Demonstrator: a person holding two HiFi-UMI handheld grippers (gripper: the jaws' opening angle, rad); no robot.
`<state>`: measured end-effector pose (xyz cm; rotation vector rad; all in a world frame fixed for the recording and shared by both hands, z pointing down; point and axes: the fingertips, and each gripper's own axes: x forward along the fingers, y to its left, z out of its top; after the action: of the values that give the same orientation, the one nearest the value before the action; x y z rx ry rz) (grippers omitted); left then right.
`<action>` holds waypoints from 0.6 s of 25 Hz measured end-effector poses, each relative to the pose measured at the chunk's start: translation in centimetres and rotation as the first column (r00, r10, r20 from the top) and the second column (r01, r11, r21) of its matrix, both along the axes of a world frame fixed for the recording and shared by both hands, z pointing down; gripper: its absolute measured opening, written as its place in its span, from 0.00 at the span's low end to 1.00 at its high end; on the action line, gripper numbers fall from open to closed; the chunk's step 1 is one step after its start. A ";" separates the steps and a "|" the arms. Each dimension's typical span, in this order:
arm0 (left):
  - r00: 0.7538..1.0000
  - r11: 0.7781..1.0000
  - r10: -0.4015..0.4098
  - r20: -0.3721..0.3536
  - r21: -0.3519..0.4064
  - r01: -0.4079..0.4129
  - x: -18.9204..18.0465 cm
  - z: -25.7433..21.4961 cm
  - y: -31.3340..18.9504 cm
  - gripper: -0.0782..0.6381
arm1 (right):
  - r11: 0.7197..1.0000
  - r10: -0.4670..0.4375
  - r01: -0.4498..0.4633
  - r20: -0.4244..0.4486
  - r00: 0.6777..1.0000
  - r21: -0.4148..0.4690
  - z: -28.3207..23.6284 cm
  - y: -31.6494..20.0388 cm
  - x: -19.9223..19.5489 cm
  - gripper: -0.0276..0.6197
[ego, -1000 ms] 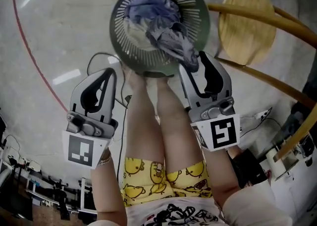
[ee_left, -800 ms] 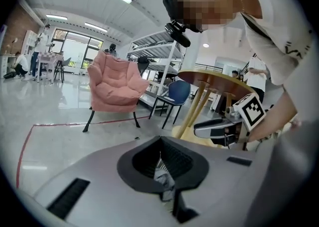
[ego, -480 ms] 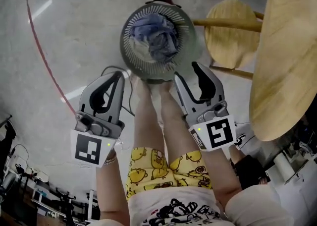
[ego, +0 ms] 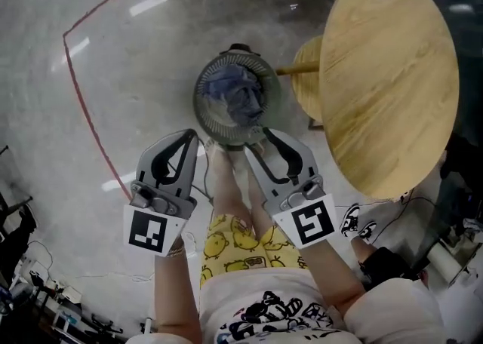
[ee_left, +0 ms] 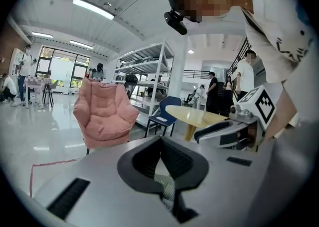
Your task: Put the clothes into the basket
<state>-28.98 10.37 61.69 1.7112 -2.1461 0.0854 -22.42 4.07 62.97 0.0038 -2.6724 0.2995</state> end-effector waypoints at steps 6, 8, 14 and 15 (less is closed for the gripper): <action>0.999 1.000 0.018 0.027 0.016 -0.018 0.3 -5.1 0.2 0.12 | 0.999 -0.028 0.026 0.059 0.998 0.034 -5.3 -0.6 -0.3 0.11; 0.999 0.999 0.023 0.032 0.027 -0.024 0.3 -6.3 0.1 0.12 | 0.998 -0.031 0.027 0.077 0.997 0.049 -6.6 -1.1 -0.5 0.10; 0.998 0.996 0.047 0.045 0.068 -0.050 0.5 -9.9 -0.3 0.12 | 0.996 -0.055 0.045 0.118 0.992 0.082 -10.6 -1.7 -1.1 0.09; 0.998 0.996 0.053 0.047 0.072 -0.056 0.7 -10.4 -0.3 0.12 | 0.995 -0.061 0.050 0.119 0.991 0.087 -11.2 -1.7 -1.0 0.09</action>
<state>-28.29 10.03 51.25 1.8259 -2.1599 0.0612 -23.47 2.42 51.80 -0.0648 -2.7987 0.1747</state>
